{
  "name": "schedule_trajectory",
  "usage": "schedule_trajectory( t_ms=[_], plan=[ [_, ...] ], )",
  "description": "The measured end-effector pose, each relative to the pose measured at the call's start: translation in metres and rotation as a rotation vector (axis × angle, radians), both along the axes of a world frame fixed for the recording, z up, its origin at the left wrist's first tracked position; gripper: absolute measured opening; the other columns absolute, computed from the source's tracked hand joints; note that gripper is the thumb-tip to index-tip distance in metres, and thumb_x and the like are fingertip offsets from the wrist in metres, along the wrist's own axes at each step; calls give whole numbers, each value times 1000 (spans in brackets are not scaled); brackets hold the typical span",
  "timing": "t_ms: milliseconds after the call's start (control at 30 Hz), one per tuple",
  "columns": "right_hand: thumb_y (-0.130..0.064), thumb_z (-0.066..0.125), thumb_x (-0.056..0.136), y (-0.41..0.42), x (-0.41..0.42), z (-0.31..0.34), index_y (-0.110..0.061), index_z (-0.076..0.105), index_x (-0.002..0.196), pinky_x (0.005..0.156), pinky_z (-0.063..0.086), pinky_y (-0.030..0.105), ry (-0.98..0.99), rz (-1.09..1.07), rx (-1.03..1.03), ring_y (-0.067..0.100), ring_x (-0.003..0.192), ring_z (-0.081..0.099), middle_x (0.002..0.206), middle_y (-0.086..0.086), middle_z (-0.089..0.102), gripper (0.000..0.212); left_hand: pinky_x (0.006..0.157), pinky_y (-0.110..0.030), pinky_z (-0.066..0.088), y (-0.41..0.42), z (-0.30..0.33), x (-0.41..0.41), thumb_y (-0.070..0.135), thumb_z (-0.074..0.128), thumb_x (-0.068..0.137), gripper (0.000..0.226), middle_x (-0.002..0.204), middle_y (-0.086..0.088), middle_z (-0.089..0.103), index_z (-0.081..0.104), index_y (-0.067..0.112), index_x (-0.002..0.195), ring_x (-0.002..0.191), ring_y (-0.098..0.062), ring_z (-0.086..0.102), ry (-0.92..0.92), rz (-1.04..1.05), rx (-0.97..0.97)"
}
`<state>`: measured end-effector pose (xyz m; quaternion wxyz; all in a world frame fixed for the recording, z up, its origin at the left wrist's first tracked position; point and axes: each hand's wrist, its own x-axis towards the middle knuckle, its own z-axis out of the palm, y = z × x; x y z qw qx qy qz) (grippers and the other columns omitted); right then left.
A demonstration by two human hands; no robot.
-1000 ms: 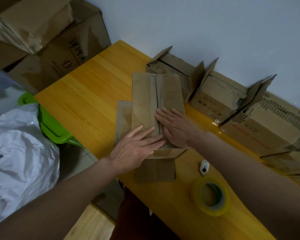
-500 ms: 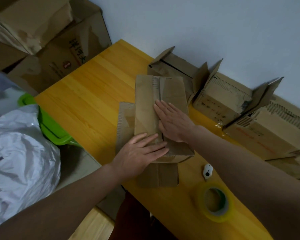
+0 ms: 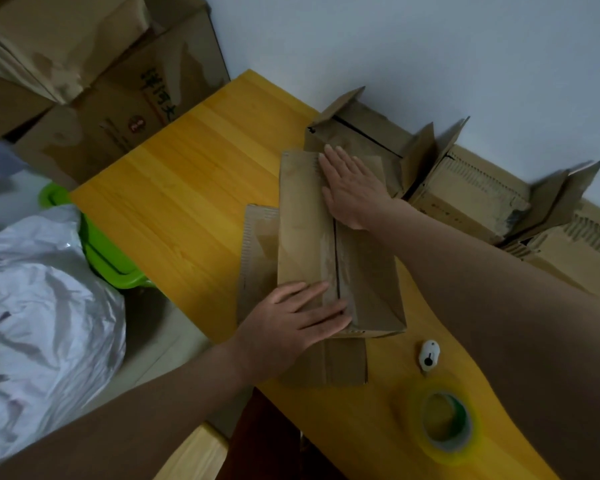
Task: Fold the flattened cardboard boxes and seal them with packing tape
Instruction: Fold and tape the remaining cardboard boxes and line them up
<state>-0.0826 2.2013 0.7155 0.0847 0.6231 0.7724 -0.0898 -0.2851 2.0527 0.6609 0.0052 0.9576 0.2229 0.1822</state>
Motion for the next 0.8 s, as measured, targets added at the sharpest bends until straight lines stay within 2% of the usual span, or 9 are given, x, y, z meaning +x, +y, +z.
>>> schedule_trajectory(
  t_ms=[100, 233, 433, 500, 533, 600, 667, 733, 800],
  plan=[
    [-35, 33, 102, 20, -2, 4, -16, 20, 151, 115, 16, 36, 161, -70, 26, 24, 141, 19, 153, 6, 24, 54, 112, -41, 33, 2, -4, -1, 17, 60, 95, 47, 144, 4, 50, 47, 25, 139, 138, -26, 40, -27, -1, 24],
    [-30, 36, 102, 47, 2, 8, -16, 49, 131, 89, 34, 33, 297, -118, -6, 26, 120, 43, 130, 9, 49, 35, 109, -41, 37, 3, -7, 0, 21, 59, 97, 40, 142, 4, 52, 53, 27, 137, 137, -25, 42, -53, 7, 21],
    [-49, 21, 102, 62, 0, 13, -16, 56, 99, 71, 35, 31, 135, -127, -84, 23, 93, 53, 95, 3, 55, 48, 110, -40, 36, 4, -6, 1, 23, 60, 96, 46, 146, -1, 47, 46, 29, 140, 138, -25, 39, -10, 6, -5],
    [-55, 16, 100, 66, -3, 16, -14, 60, 104, 70, 36, 32, 69, -140, -97, 24, 95, 56, 92, 4, 56, 60, 112, -38, 33, 4, -4, 2, 25, 57, 98, 45, 148, -4, 45, 44, 29, 141, 138, -25, 39, 30, 8, -4],
    [-57, 14, 99, 66, -4, 15, -14, 58, 114, 75, 38, 34, 46, -144, -108, 26, 102, 56, 101, 6, 59, 63, 112, -38, 33, 4, -3, 2, 26, 56, 98, 43, 147, -5, 46, 46, 27, 140, 138, -26, 40, 40, 17, -4],
    [-59, 12, 98, 54, -5, 8, -13, 38, 140, 99, 33, 43, -36, -110, -93, 30, 127, 44, 135, 13, 49, 68, 111, -37, 34, 3, 0, 5, 32, 53, 99, 38, 144, -5, 50, 53, 22, 136, 136, -25, 42, 39, 53, -14],
    [-60, 7, 96, 29, -2, -1, -14, 3, 153, 118, 5, 47, -127, -49, -12, 28, 147, 8, 159, 14, 10, 73, 111, -37, 33, 6, 1, 8, 42, 48, 99, 43, 142, -4, 53, 58, 16, 132, 136, -22, 43, 49, 102, -54],
    [-61, 2, 94, -6, 8, -5, -17, -11, 151, 118, -8, 46, -166, 21, 14, 23, 147, -14, 159, 8, -14, 73, 112, -35, 33, 8, 2, 12, 50, 48, 97, 51, 140, -2, 54, 60, 13, 131, 135, -19, 45, 57, 139, -80],
    [-61, -1, 93, -46, 17, -4, -19, -12, 151, 118, -10, 48, -176, 68, -25, 19, 146, -18, 159, 4, -17, 72, 112, -33, 31, 9, 3, 16, 52, 49, 95, 55, 138, -2, 56, 61, 11, 129, 133, -18, 47, 58, 170, -89]
  ],
)
